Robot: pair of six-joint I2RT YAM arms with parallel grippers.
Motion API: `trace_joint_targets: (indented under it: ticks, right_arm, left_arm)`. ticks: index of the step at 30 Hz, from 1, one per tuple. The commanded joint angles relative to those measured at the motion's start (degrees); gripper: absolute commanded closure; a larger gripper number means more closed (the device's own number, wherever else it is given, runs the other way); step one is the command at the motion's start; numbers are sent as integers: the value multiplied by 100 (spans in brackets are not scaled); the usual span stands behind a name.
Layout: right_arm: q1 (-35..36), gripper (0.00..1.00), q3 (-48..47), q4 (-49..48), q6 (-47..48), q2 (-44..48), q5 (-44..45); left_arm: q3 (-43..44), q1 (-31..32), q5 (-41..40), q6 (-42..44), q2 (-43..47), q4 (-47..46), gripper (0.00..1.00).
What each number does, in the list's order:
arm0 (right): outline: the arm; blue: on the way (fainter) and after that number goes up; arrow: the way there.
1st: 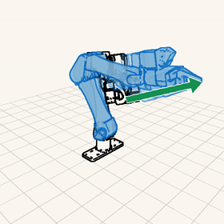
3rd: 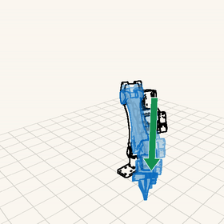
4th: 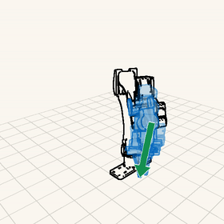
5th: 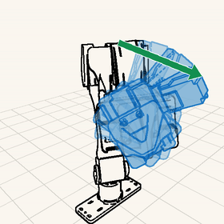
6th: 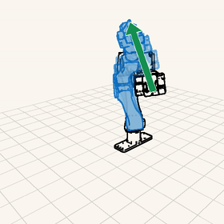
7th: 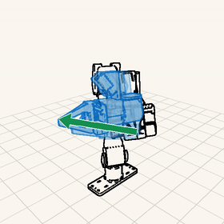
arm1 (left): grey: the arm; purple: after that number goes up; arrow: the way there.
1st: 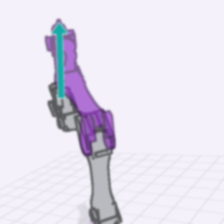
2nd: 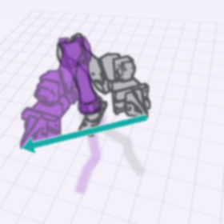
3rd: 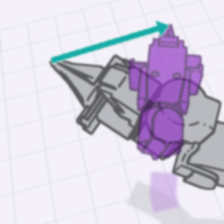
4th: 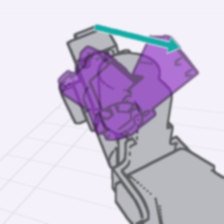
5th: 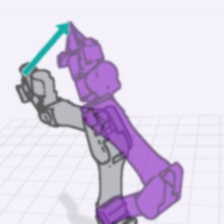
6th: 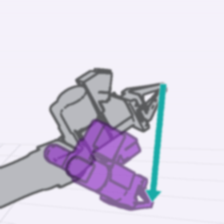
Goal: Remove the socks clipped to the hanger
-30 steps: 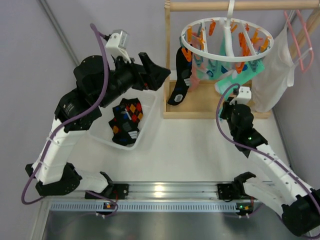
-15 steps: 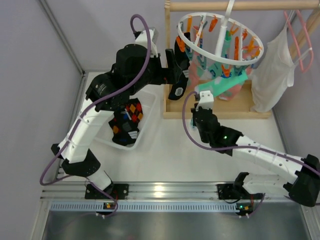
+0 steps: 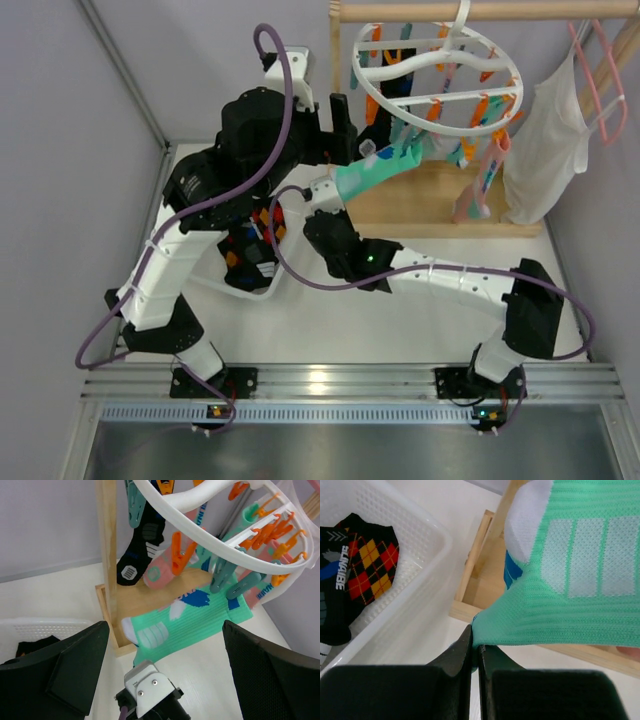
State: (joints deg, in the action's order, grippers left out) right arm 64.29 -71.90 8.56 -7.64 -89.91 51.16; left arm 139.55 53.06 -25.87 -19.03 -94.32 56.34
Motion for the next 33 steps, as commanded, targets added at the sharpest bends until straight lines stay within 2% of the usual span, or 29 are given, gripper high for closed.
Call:
trace_joint_targets:
  ticks: [1, 8, 12, 20, 26, 33]
  right_arm:
    - [145, 100, -631, 67, 280, -394, -71]
    - [268, 100, -1309, 260, 544, -905, -150]
    - [294, 100, -1388, 357, 562, -1037, -246]
    - [329, 100, -1520, 471, 649, -1134, -361]
    - [356, 100, -1520, 498, 676, -1073, -396]
    - [391, 100, -1529, 524, 711, -1020, -484]
  left_arm:
    - [335, 47, -287, 486, -208, -53, 1]
    - [775, 187, -481, 769, -797, -96, 1]
    - [1004, 205, -226, 707, -1087, -253, 2]
    - [1022, 319, -682, 971, -1448, -553, 5]
    - [899, 328, -1463, 1287, -1729, -790, 14]
    - [820, 328, -1921, 1559, -1941, -1159, 25]
